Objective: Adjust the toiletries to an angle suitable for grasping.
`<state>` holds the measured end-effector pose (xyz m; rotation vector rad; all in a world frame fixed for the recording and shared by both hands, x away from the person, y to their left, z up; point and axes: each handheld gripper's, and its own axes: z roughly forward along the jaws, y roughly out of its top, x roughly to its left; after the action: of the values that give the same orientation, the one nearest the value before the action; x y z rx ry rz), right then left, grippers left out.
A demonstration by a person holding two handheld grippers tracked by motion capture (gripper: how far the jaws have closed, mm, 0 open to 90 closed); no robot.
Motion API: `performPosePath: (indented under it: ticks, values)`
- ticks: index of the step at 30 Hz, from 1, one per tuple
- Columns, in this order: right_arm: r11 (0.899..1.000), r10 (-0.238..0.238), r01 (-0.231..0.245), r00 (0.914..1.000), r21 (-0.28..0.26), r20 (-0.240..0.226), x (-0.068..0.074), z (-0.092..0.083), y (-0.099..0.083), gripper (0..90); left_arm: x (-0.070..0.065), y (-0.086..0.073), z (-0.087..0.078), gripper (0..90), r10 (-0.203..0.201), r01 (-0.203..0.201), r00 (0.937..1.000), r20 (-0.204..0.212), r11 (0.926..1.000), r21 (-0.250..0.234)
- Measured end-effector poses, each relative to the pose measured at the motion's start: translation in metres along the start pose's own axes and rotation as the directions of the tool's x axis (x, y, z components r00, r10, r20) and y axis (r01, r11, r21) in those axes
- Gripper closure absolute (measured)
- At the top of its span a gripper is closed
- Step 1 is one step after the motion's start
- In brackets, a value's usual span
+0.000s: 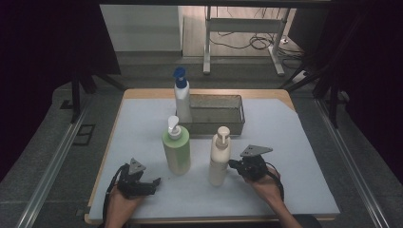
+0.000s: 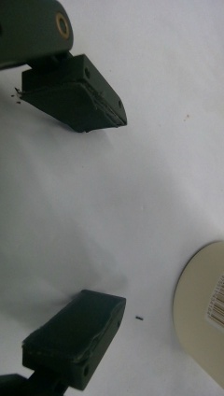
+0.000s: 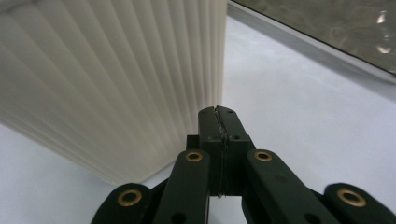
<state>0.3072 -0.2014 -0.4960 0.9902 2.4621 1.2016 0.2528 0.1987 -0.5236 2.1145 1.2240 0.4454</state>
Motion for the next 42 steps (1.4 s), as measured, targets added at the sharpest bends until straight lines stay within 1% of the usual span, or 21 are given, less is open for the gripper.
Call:
performPosePath:
  ticks: [2,4,6,11,15,20,26,28,31,39,41,42]
  values:
    - [1.000,-0.001,0.001,1.0000,-0.002,-0.004,0.001,0.002,0.001,89.6,0.000,0.000,0.000,12.1,0.000,0.000,1.0000,0.000,1.0000,0.000]
    - [1.000,-0.007,0.007,0.9999,0.003,0.009,0.001,0.003,0.001,89.6,0.000,0.000,0.000,12.1,0.000,0.000,1.0000,-0.001,1.0000,0.000]
    - [1.000,0.004,-0.005,1.0000,0.003,0.002,-0.001,0.004,0.001,89.6,0.000,0.000,0.000,12.1,-0.002,0.002,1.0000,0.001,1.0000,0.000]
    - [1.000,0.010,-0.010,0.9999,0.003,-0.002,-0.001,0.008,0.002,89.6,0.000,0.000,0.000,12.2,0.000,0.000,1.0000,0.000,1.0000,0.001]
    - [1.000,-0.001,0.001,1.0000,0.008,-0.001,0.001,0.014,0.006,89.6,0.000,0.000,0.000,12.1,0.000,0.000,1.0000,0.000,1.0000,0.000]
    - [1.000,0.001,-0.001,1.0000,0.020,-0.007,0.000,0.021,0.009,89.6,0.000,0.000,0.000,12.1,0.000,0.000,1.0000,0.000,1.0000,0.000]
    - [1.000,-0.002,0.003,0.9996,0.029,-0.030,-0.002,0.032,0.014,89.5,0.000,0.000,0.000,12.1,0.000,0.000,1.0000,0.000,1.0000,0.000]
    - [1.000,0.000,0.001,0.9996,0.030,-0.029,-0.002,0.034,0.015,89.6,0.000,0.000,0.000,12.1,-0.001,0.001,1.0000,-0.001,1.0000,0.000]
    - [0.999,-0.009,0.010,0.9996,0.031,-0.027,-0.002,0.040,0.018,89.6,0.000,0.000,0.000,12.2,0.000,0.000,1.0000,-0.001,1.0000,0.000]
    - [0.999,-0.015,0.016,0.9995,0.035,-0.030,0.001,0.049,0.023,89.5,0.000,0.000,0.000,12.2,0.000,0.000,1.0000,0.000,1.0000,0.000]
    - [0.999,-0.020,0.021,0.9994,0.035,-0.027,0.001,0.050,0.023,89.0,0.000,0.000,0.000,12.2,0.000,0.000,1.0000,0.000,1.0000,0.000]
    - [0.999,-0.016,0.017,0.9995,0.032,-0.026,0.000,0.047,0.023,87.5,0.000,0.000,0.000,12.2,0.000,0.000,1.0000,0.000,1.0000,0.000]
